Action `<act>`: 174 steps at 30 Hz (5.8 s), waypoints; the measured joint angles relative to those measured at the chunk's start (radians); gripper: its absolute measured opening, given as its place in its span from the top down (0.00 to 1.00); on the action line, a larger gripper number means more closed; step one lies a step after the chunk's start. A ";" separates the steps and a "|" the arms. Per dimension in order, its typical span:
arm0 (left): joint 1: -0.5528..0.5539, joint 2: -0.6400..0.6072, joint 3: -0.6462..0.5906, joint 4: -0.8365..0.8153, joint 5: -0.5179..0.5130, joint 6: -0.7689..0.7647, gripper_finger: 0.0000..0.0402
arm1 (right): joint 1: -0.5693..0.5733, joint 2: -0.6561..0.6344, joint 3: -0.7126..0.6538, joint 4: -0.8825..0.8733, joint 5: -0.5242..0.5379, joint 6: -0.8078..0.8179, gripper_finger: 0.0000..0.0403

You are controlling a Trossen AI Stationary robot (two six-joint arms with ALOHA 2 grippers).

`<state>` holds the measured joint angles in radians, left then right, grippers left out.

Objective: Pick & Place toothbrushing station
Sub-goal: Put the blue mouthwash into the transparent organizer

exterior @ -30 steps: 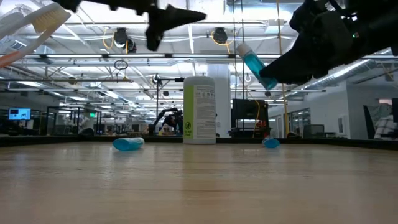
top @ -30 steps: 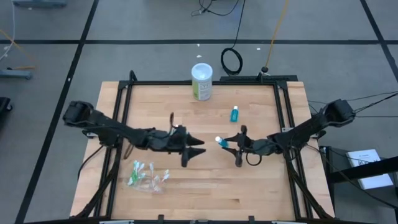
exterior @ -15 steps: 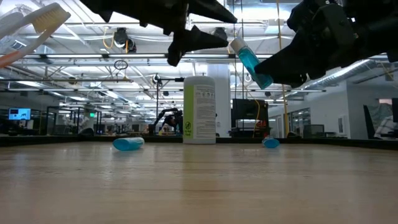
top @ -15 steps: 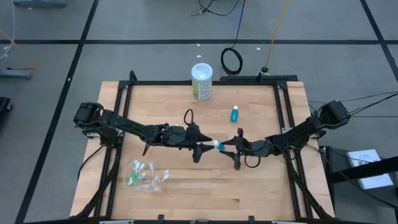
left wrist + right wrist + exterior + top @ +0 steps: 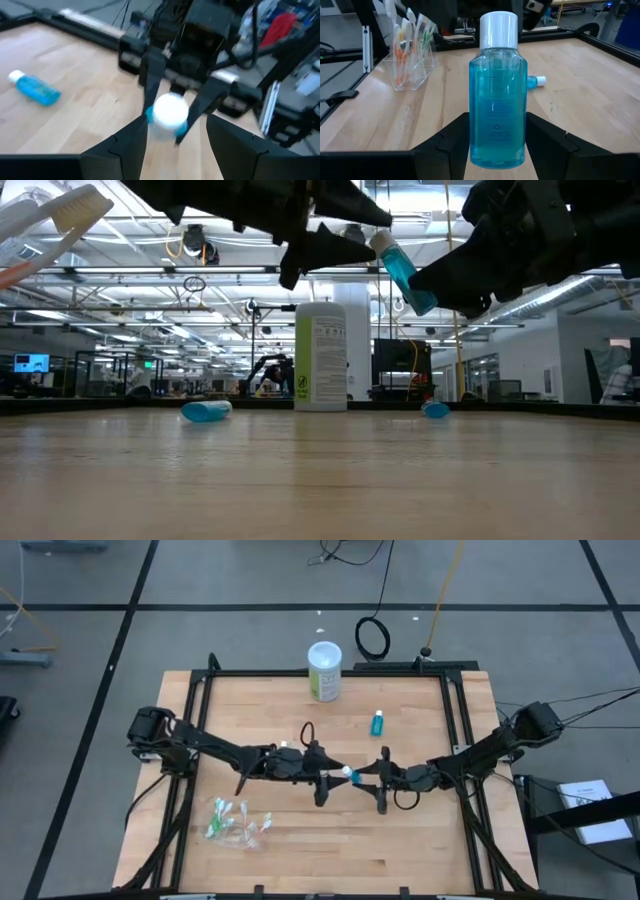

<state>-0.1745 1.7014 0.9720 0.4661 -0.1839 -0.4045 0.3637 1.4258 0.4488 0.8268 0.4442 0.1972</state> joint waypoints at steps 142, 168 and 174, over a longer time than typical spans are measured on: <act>-0.611 -0.608 0.214 -1.246 -0.358 -0.205 0.77 | 0.019 -0.006 0.000 0.025 -0.109 0.135 0.25; -1.053 -0.373 0.154 -1.449 -0.478 -0.833 0.77 | 0.018 -0.006 0.000 0.013 -0.108 0.132 0.26; -1.059 -0.301 0.155 -1.508 -0.405 -0.896 0.77 | 0.018 -0.006 0.000 0.013 -0.107 0.132 0.26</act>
<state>-1.2331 1.4007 1.1275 -1.0417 -0.5892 -1.3009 0.3817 1.4200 0.4488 0.8402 0.3370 0.3290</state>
